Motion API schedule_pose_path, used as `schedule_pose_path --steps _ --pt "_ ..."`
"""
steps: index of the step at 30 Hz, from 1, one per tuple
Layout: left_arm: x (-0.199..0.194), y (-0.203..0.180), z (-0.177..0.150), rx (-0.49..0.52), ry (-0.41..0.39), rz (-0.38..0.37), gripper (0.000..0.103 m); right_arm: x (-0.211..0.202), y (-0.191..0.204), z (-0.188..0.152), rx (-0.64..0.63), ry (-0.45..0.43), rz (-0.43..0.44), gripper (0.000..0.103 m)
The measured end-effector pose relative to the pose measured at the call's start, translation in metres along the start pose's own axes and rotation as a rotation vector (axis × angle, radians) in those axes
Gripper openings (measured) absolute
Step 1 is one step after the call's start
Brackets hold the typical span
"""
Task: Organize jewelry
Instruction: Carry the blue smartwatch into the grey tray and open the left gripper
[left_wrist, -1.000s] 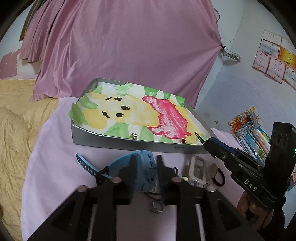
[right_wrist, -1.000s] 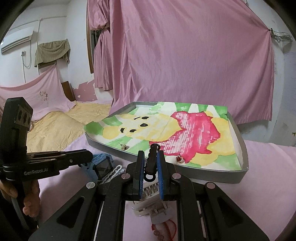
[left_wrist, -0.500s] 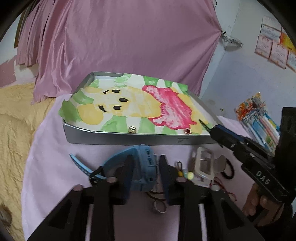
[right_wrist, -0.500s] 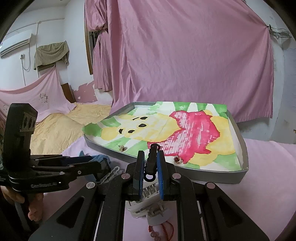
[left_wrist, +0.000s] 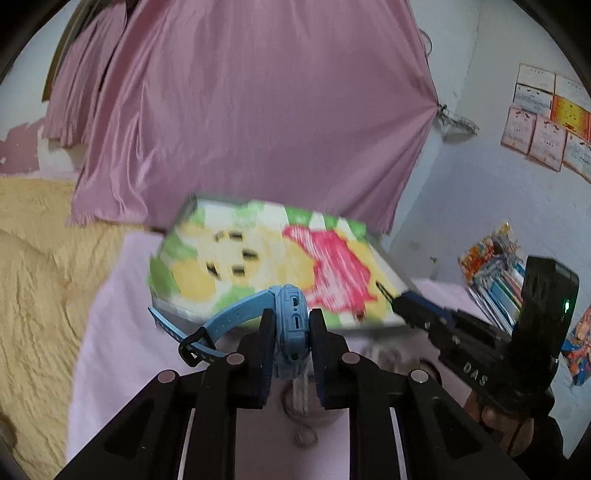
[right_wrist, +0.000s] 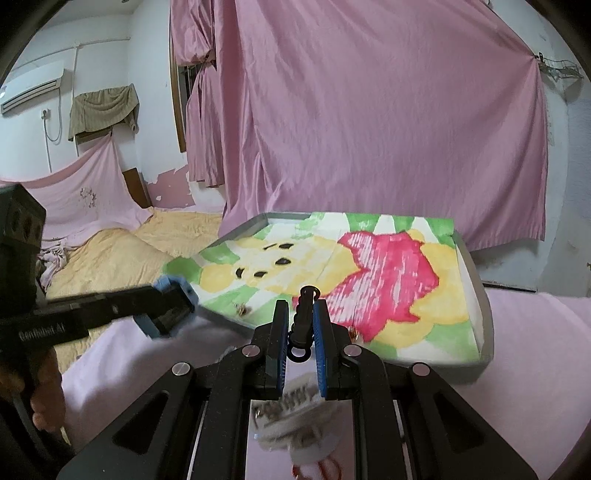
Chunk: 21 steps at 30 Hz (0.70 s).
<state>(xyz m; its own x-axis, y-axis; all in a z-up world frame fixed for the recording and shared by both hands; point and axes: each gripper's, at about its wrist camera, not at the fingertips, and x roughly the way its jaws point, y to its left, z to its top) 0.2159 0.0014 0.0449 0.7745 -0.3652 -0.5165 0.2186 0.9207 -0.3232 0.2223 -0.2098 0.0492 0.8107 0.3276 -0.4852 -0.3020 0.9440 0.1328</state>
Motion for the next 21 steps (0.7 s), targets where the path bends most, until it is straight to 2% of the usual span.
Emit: schedule_pose_path --steps 4,11,17,21 --pt "0.021 0.005 0.022 0.011 -0.011 0.006 0.017 0.019 -0.005 0.012 0.010 0.039 0.007 0.012" --pt "0.072 0.023 0.032 -0.047 0.099 0.000 0.017 0.066 -0.015 0.016 0.044 0.198 0.034 0.012" --pt "0.088 0.027 0.027 -0.069 0.155 -0.011 0.019 0.089 -0.022 0.009 0.084 0.280 0.040 0.012" --pt "0.089 0.029 0.027 -0.080 0.156 0.001 0.019 0.092 -0.023 0.005 0.094 0.304 0.037 0.012"
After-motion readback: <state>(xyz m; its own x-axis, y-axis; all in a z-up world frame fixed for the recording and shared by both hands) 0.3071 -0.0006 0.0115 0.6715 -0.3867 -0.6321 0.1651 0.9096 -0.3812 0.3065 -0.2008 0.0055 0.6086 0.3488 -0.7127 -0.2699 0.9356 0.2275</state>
